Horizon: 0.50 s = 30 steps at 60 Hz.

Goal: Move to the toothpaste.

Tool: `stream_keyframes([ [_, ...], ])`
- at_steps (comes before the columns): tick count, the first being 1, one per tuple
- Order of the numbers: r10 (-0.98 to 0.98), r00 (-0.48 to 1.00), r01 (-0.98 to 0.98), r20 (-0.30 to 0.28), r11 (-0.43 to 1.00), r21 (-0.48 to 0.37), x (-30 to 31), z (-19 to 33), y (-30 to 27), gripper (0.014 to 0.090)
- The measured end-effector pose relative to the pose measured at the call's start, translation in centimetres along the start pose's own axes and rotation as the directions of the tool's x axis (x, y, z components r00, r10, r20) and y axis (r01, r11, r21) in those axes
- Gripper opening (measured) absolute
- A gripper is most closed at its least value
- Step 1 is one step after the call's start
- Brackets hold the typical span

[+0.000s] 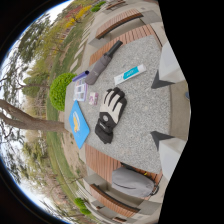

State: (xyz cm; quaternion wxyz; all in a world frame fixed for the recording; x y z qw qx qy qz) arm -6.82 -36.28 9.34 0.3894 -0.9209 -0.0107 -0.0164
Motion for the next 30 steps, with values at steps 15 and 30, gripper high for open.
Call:
stream_keyframes([
  [15,0.005,0.998,-0.006,-0.059,1.0,-0.022,6.8,0.3,2.1,0.0843],
  [30,0.023,0.997,-0.027,-0.076,0.998,-0.048,13.6,2.8,2.7,0.0845],
])
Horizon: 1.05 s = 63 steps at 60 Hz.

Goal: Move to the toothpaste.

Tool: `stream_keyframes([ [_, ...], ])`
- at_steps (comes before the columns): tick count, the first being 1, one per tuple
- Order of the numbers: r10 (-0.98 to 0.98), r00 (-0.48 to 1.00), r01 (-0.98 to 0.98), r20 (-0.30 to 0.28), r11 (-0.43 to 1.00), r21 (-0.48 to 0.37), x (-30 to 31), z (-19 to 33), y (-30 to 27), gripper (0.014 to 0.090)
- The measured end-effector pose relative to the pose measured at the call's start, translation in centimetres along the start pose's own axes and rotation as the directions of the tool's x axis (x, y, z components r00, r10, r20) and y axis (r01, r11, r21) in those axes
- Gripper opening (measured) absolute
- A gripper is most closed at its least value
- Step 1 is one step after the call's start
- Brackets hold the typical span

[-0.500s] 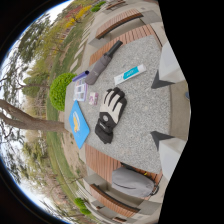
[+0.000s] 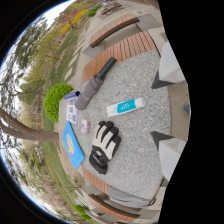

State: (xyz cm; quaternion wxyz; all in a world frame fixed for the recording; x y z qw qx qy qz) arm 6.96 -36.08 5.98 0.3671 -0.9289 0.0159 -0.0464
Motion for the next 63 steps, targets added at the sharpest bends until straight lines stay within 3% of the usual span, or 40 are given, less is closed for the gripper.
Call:
stream_keyframes([
  [37,-0.033,0.997,0.033,0.072,0.999,0.006,2.6,11.7,-5.1,0.0843],
  [63,-0.025,0.996,0.025,0.086,1.0,0.001,2.4,12.8,-5.7,0.0843],
])
